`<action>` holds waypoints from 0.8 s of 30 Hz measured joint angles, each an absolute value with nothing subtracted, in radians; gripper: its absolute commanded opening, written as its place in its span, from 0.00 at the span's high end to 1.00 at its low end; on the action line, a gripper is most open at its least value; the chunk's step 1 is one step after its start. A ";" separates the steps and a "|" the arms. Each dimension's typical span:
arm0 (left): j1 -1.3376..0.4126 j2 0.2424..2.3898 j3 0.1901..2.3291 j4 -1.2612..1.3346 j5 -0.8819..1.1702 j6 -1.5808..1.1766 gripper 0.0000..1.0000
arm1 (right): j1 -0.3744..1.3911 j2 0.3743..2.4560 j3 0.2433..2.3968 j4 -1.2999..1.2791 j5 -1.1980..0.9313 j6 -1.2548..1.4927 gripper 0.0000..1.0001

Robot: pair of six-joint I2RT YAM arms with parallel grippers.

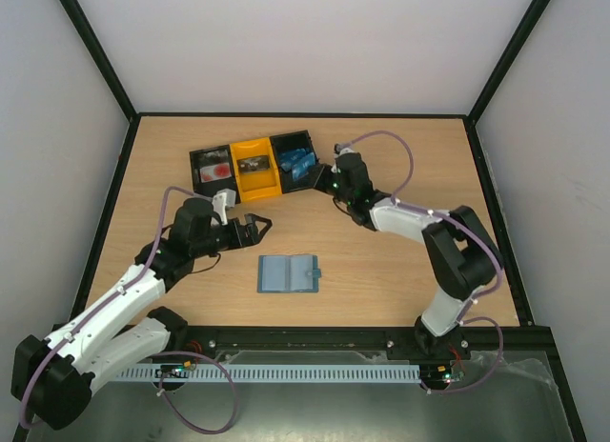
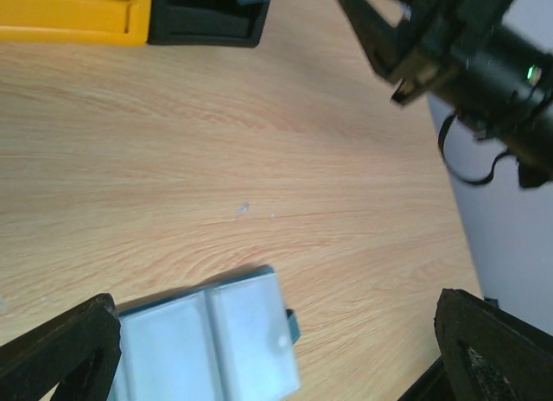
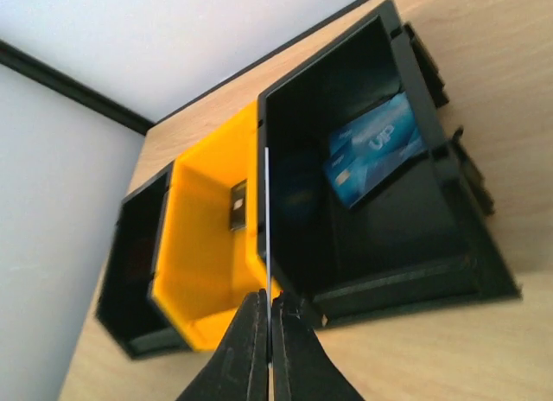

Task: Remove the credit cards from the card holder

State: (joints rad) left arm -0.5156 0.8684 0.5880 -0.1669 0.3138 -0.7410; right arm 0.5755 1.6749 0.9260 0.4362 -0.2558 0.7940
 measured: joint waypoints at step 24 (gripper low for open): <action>-0.509 0.844 0.589 -0.278 0.264 -0.604 0.00 | 0.562 2.141 1.460 0.191 -0.166 0.675 0.97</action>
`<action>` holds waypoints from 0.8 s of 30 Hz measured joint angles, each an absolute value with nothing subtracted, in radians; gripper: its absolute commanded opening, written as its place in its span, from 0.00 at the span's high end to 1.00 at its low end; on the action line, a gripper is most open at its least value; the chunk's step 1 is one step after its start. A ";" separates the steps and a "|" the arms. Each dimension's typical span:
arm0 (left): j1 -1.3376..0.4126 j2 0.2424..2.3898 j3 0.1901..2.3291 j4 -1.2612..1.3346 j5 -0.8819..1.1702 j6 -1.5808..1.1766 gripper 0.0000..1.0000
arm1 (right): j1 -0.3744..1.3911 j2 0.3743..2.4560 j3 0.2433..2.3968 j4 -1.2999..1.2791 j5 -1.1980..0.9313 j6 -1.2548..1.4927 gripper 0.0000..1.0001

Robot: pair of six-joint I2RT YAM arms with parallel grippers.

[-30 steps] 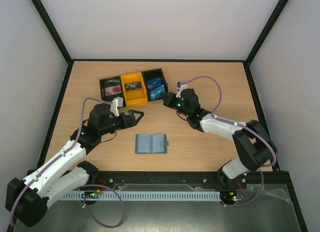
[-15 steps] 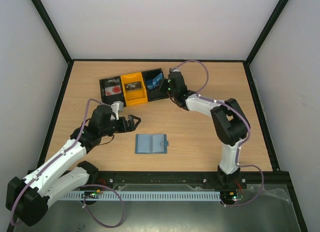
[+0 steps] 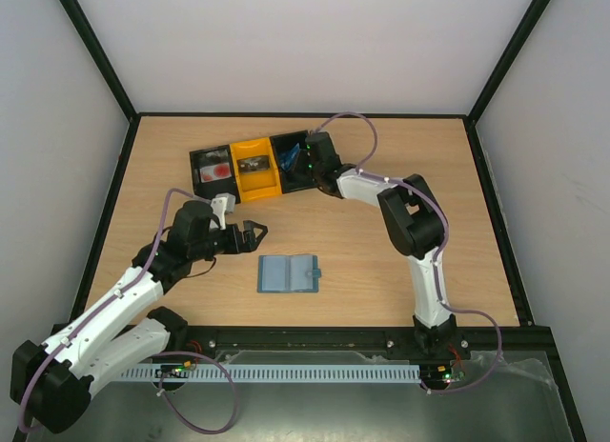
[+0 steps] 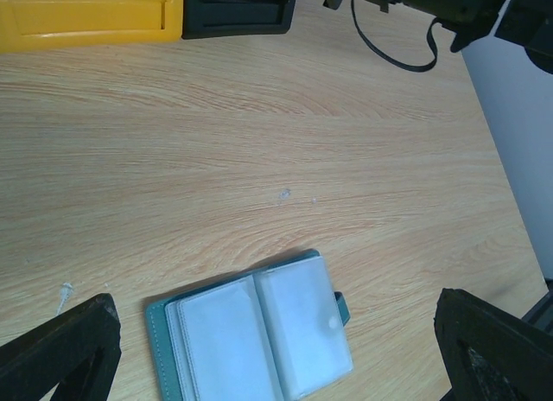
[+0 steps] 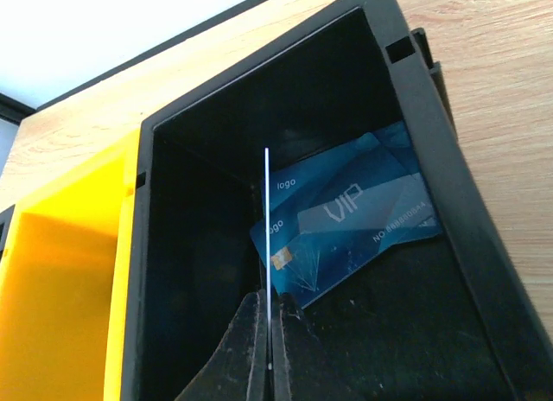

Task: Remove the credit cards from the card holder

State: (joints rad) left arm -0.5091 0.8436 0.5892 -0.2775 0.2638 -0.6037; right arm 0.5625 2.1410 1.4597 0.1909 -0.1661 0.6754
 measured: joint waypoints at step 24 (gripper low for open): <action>-0.509 0.874 0.589 -0.281 0.289 -0.611 0.00 | 0.553 2.266 1.617 0.108 -0.144 0.667 0.65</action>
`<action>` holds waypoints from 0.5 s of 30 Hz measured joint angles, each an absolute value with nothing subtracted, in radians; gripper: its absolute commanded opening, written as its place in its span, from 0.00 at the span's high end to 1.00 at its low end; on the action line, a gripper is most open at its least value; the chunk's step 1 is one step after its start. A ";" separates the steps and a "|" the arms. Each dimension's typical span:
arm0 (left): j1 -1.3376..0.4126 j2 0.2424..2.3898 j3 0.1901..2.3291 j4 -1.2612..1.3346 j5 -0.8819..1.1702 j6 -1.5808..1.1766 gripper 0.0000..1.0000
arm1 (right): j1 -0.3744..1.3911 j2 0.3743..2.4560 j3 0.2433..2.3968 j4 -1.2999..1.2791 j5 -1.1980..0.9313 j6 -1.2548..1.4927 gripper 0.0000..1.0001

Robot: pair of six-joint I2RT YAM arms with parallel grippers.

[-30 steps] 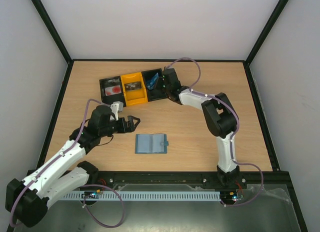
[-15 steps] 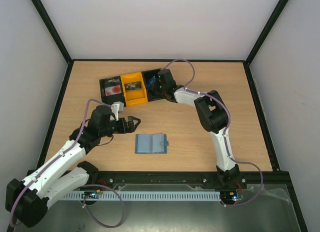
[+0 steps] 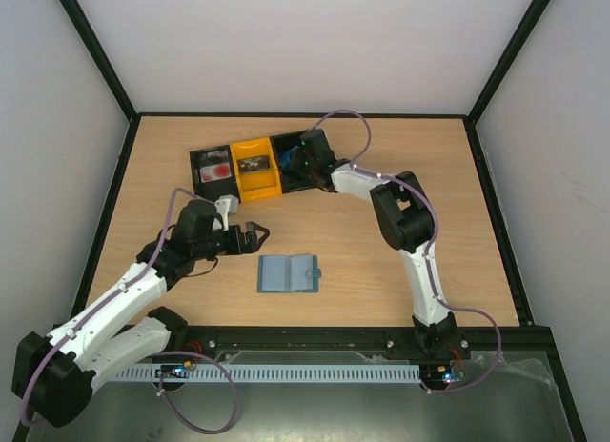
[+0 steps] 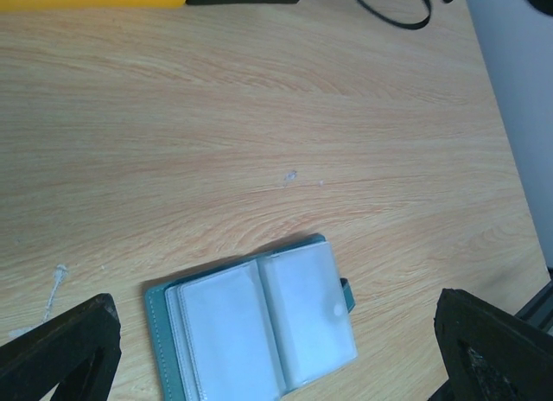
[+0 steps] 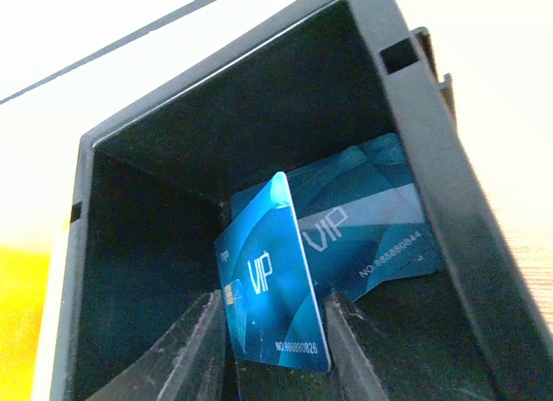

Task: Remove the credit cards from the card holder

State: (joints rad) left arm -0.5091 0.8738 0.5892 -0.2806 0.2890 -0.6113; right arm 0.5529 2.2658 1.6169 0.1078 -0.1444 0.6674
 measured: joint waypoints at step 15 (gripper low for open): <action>-0.509 0.955 0.551 -0.270 0.371 -0.667 0.01 | 0.549 2.141 1.636 -0.071 -0.051 0.575 0.48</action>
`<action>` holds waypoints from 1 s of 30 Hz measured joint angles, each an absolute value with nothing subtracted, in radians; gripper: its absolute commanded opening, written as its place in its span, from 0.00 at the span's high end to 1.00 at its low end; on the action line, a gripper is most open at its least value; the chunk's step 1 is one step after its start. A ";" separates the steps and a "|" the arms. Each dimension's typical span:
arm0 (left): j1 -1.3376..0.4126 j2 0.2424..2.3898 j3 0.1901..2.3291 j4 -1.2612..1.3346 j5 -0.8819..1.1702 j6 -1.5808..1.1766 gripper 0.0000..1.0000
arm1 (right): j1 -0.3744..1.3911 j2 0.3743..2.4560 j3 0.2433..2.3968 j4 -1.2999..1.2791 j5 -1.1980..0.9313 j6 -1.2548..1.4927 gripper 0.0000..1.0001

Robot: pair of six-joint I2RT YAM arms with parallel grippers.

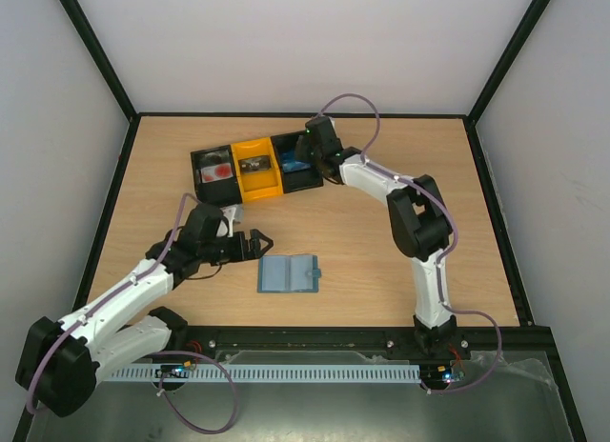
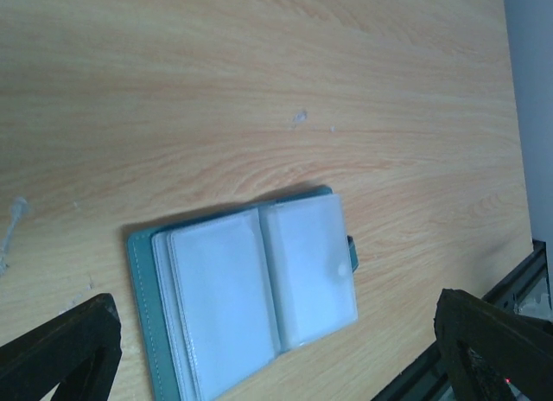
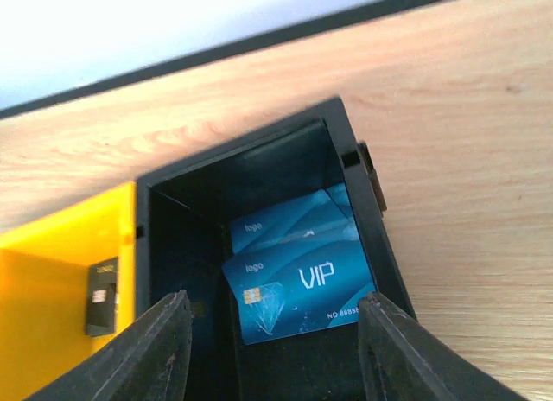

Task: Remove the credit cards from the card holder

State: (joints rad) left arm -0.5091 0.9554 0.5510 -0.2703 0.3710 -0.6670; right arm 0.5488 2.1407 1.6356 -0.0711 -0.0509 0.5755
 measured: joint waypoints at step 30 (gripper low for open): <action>-0.591 1.117 0.361 0.075 0.413 -0.859 0.34 | 0.786 1.415 0.742 0.027 -0.305 0.881 0.71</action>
State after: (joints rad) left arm -0.5907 1.1168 0.3607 0.0746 0.4126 -0.8593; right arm 0.7864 1.4147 0.7418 0.0269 -0.3050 0.8806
